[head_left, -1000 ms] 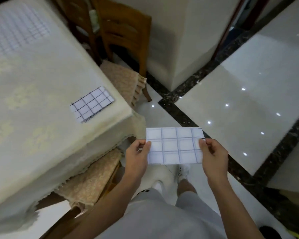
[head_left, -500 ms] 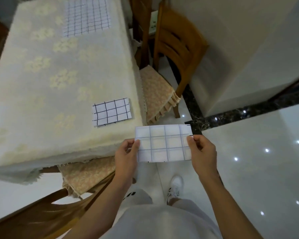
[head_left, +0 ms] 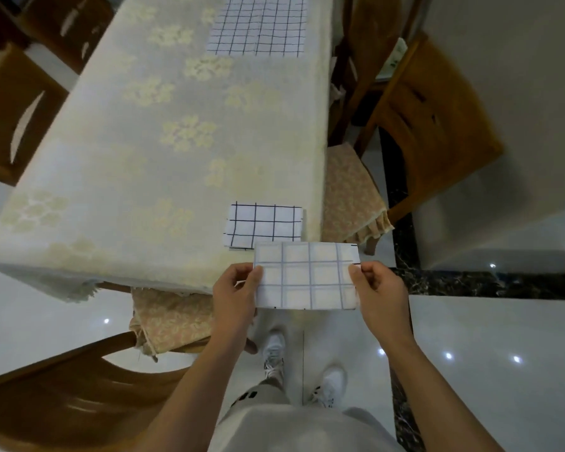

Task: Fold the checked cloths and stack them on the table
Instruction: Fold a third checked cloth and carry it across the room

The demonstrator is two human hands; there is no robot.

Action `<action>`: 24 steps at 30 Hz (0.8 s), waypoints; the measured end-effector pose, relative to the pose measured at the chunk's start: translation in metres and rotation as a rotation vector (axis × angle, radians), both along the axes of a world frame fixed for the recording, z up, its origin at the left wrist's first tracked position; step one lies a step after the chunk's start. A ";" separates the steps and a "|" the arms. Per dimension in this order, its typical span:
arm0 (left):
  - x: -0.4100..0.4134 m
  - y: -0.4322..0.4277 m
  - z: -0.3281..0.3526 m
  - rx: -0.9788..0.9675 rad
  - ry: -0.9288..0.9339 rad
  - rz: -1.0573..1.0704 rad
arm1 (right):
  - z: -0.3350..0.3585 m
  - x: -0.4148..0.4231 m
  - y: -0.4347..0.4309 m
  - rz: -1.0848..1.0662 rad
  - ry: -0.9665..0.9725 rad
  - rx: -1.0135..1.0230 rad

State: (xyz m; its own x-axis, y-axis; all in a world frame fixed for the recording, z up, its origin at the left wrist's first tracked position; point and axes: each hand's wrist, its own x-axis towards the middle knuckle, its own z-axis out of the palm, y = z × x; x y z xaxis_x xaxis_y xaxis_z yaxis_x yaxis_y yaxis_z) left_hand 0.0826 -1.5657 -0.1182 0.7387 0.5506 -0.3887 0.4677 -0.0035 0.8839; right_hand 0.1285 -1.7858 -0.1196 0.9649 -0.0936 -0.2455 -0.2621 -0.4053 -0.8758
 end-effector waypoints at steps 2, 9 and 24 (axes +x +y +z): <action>0.016 0.017 -0.001 0.026 -0.006 0.009 | -0.005 0.016 0.017 0.024 -0.005 -0.027; 0.076 0.080 -0.027 0.058 0.060 -0.063 | -0.032 0.070 0.074 0.046 0.018 -0.106; 0.131 0.135 -0.087 0.297 0.259 -0.239 | -0.083 0.124 0.133 0.036 0.169 -0.297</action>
State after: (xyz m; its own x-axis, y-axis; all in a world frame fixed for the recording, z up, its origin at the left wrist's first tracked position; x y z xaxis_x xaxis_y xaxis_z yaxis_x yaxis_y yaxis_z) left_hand 0.2135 -1.4305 -0.2057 0.7578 0.4918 -0.4288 0.6286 -0.3737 0.6821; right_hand 0.2525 -1.6526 -0.2022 0.9169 -0.1516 -0.3692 -0.3742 -0.6480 -0.6634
